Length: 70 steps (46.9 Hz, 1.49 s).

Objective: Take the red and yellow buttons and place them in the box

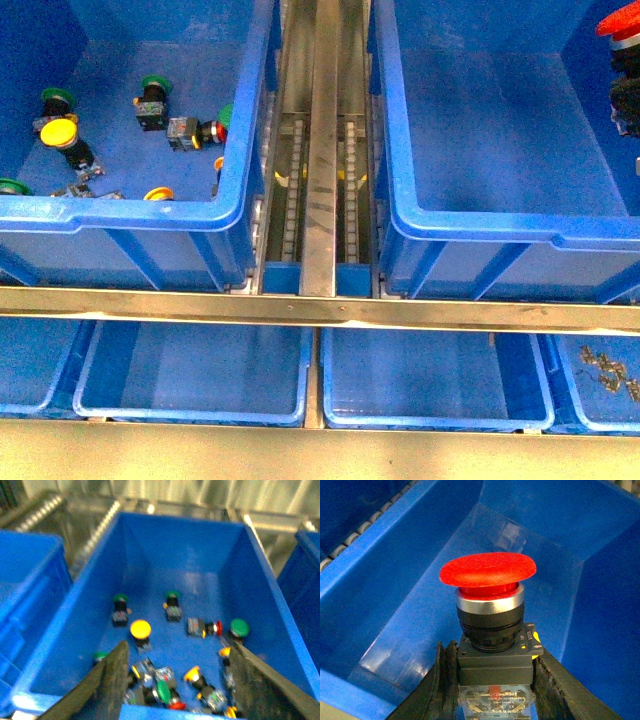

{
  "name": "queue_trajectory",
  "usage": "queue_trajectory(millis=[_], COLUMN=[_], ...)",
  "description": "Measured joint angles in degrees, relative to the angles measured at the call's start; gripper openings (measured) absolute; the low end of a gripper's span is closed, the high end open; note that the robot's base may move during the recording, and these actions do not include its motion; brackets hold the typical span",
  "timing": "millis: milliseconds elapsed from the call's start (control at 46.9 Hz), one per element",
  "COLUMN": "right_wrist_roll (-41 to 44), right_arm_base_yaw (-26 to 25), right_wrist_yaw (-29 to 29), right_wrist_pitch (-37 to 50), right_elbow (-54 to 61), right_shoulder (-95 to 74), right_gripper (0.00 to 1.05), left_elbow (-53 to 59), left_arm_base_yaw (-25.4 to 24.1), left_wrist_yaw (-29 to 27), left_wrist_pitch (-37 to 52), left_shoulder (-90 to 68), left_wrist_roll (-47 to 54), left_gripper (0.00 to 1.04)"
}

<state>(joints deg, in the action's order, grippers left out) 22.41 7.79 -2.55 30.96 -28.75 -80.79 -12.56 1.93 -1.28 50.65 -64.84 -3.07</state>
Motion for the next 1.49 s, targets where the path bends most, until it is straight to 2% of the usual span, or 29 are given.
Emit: queue_trajectory(millis=[85, 213, 363, 491, 619, 768, 917, 1173, 1344, 1493], right_wrist_roll=[-1.6, -2.9, -4.4, -5.2, -6.4, -6.3, -5.8, -9.1, -10.5, -11.0], right_arm_base_yaw=[0.2, 0.6, 1.0, 1.3, 0.3, -1.4, -2.7, 2.0, 8.1, 12.6], right_wrist_yaw=[0.1, 1.6, 3.0, 3.2, -0.9, -8.7, -9.4, -5.7, -1.9, -2.2], right_wrist_pitch=[-0.3, -1.0, -2.0, -2.8, -3.0, -2.3, -2.6, -0.3, 3.0, 3.4], right_elbow=[0.8, 1.1, 1.2, 1.1, 1.8, 2.1, 2.2, 3.3, 2.6, -1.1], right_shoulder=[0.5, 0.7, 1.9, 3.3, 5.0, 5.8, 6.4, 7.4, 2.5, -0.9], right_gripper=[0.33, 0.33, 0.32, 0.32, 0.32, 0.32, 0.32, 0.32, 0.32, 0.32], left_elbow=[2.6, 5.3, 8.4, 10.1, 11.3, 11.4, 11.4, 11.4, 11.4, 11.4], left_arm_base_yaw=[-2.1, -2.0, -2.0, -2.0, -2.0, -2.0, -2.0, -2.0, -2.0, -2.0], left_wrist_yaw=[0.2, 1.1, 1.1, 1.3, 1.3, 1.2, 1.3, 1.3, 1.6, 1.4], left_wrist_pitch=[0.1, -0.6, 2.4, -2.0, -10.6, -28.9, -49.5, -50.6, -50.7, -50.7], left_shoulder=[4.5, 7.3, 7.5, 12.7, 22.4, 41.2, 62.1, 63.9, 64.0, 64.0], left_wrist_roll=[1.2, 1.9, 2.1, 2.4, 2.4, 2.4, 2.4, 2.5, 2.6, 2.6], left_gripper=[0.4, 0.22, 0.02, 0.03, 0.03, 0.03, 0.03, 0.03, 0.03, 0.03])
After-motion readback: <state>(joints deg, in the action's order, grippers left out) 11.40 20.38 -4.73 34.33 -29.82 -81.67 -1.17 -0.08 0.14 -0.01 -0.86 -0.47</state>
